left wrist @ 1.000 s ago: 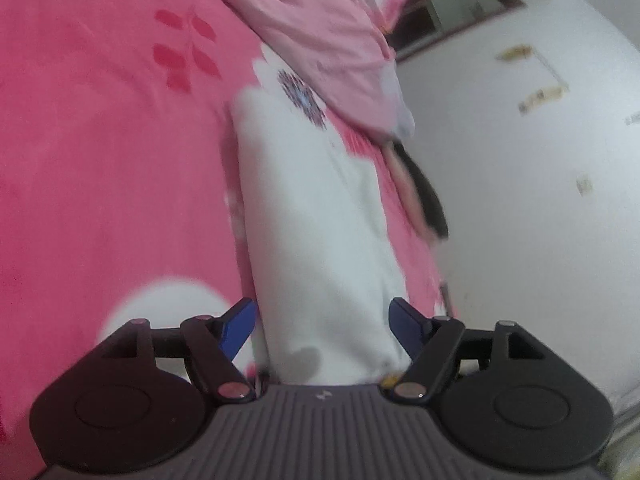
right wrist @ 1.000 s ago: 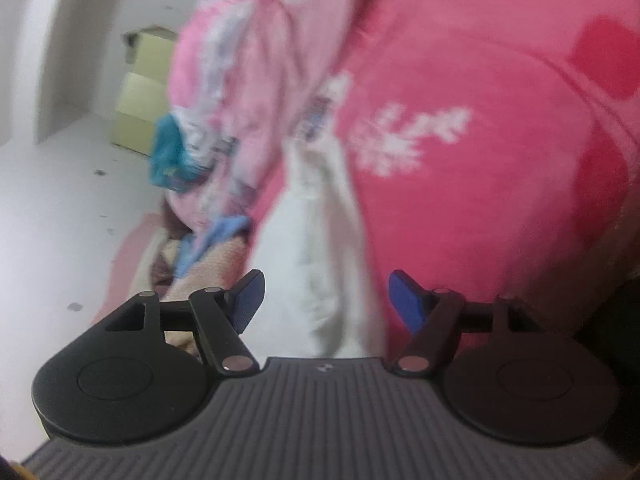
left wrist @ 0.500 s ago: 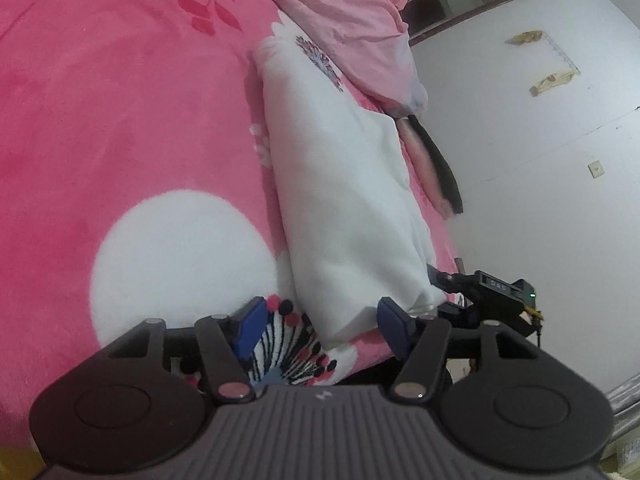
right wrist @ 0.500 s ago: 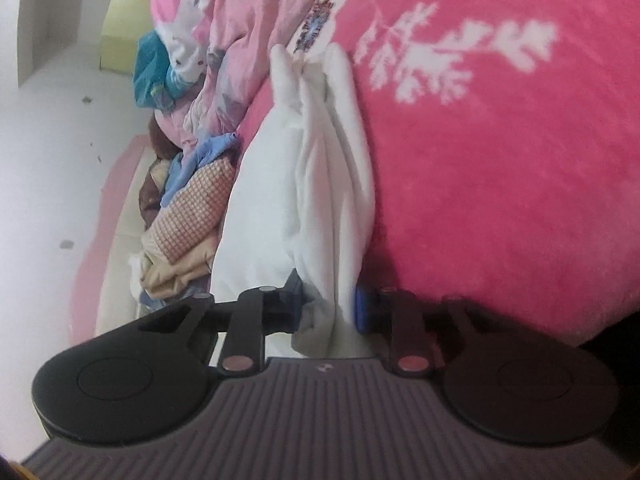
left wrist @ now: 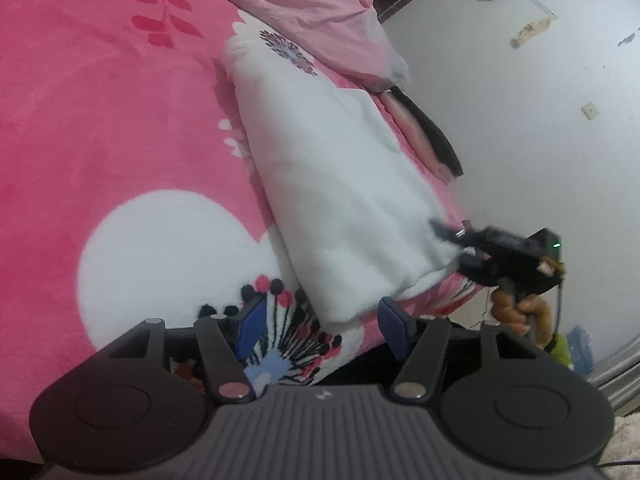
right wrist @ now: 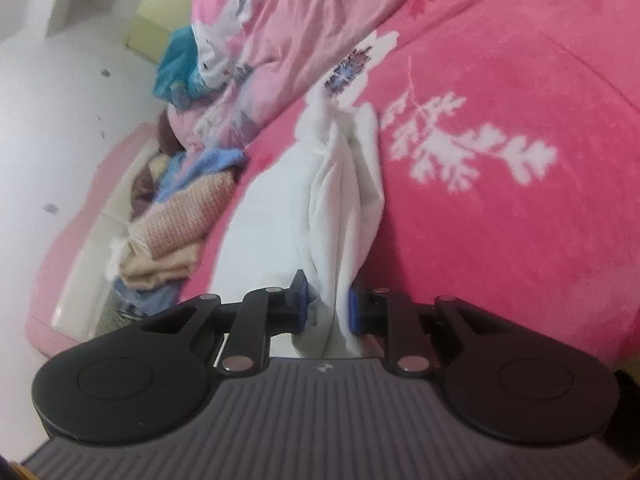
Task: Fold clothes
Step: 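Open both grippers and release the folded sweatshirt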
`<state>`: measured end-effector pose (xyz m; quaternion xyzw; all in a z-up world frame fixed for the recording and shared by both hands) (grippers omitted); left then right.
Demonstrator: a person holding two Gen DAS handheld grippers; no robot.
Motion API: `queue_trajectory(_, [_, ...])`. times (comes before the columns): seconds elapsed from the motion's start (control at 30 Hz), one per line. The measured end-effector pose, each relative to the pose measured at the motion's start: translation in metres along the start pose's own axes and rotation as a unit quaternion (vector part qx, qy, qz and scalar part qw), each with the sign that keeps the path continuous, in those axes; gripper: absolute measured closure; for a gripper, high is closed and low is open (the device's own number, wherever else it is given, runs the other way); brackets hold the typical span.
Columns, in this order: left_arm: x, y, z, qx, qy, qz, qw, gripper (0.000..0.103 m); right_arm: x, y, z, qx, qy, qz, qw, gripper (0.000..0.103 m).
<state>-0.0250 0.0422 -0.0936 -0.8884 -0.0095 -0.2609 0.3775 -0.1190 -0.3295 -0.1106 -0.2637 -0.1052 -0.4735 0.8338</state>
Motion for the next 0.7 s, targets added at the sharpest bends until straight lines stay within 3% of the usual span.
queue_trajectory(0.07, [0.0,0.005,0.004,-0.014,-0.022,-0.002,0.9997,0.041,-0.003,0.008,-0.017,-0.015,0.01,0.013,1.0,0.085])
queue_trajectory(0.17, [0.002,0.009,0.012,-0.037,-0.062,-0.01,0.9973,0.04,-0.001,0.002,-0.019,0.005,0.028,0.002,1.0,0.079])
queue_trajectory(0.27, [0.003,0.015,0.013,-0.046,-0.078,-0.017,0.9957,0.04,0.003,-0.015,-0.003,-0.035,-0.014,-0.012,0.999,0.074])
queue_trajectory(0.33, [0.005,0.018,0.014,-0.052,-0.089,-0.023,0.9945,0.044,0.008,-0.026,0.008,-0.065,-0.043,-0.025,0.997,0.073])
queue_trajectory(0.37, [0.005,0.02,0.014,-0.053,-0.092,-0.025,0.994,0.051,0.011,-0.029,0.018,-0.077,-0.063,-0.031,0.995,0.072])
queue_trajectory(0.4, [0.005,0.023,0.011,-0.047,-0.084,-0.025,0.995,0.065,0.015,-0.031,0.028,-0.09,-0.082,-0.037,0.992,0.072])
queue_trajectory(0.5, [0.002,0.034,0.015,-0.056,-0.106,-0.017,0.9927,0.086,0.024,-0.024,0.063,-0.116,-0.148,-0.037,0.981,0.072])
queue_trajectory(0.63, [-0.002,0.033,0.021,-0.085,-0.106,-0.029,0.9903,0.088,0.033,0.022,0.121,-0.128,-0.254,0.004,0.959,0.068])
queue_trajectory(0.7, [-0.003,0.033,0.022,-0.093,-0.101,-0.032,0.99,0.088,0.035,0.074,0.153,-0.142,-0.324,0.049,0.934,0.057])
Point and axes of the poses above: each gripper's, at about its wrist camera, not at the fingertips, and y roughly the way its jaws point, z to its left, x to its top, the point moved 4 cm from there along y, roughly the way its jaws point, and after that the axes turned 10 degrees about x, right-handed, at the moved point
